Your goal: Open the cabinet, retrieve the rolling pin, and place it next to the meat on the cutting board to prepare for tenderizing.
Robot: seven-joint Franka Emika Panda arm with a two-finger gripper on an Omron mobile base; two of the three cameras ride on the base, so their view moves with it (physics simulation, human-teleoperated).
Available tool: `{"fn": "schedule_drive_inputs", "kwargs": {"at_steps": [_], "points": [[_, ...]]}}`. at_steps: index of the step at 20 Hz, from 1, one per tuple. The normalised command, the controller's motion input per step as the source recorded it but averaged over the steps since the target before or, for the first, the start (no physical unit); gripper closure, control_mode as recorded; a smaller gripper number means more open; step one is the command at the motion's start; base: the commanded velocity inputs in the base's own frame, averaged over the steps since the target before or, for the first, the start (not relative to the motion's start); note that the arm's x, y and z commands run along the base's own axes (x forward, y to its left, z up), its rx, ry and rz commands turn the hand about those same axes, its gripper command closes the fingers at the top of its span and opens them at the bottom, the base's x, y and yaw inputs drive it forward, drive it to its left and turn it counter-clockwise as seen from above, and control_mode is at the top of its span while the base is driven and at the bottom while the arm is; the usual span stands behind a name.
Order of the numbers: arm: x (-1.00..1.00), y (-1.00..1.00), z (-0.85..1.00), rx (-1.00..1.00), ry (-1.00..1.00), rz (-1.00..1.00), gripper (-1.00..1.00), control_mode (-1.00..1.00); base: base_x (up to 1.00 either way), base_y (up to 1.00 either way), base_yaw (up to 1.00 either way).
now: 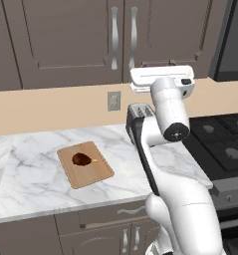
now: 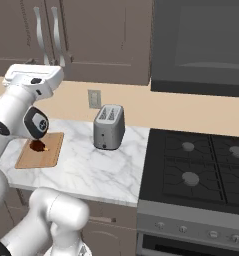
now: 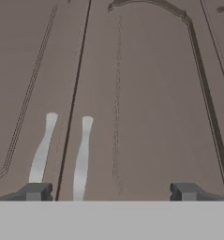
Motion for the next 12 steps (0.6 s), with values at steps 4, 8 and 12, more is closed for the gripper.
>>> {"fn": "schedule_drive_inputs", "kwargs": {"at_steps": [4,8,12], "points": [[0.18,0.24,0.09,0.01,0.00,0.00,-1.00,-1.00,0.00,0.00,0.00],[0.24,0.22,0.04,0.05,0.00,0.01,-1.00,-1.00,0.00,0.00,0.00],[0.41,0.11,0.02,0.07,0.03,0.03,-1.00,-1.00,0.00,0.00,0.00]]}}
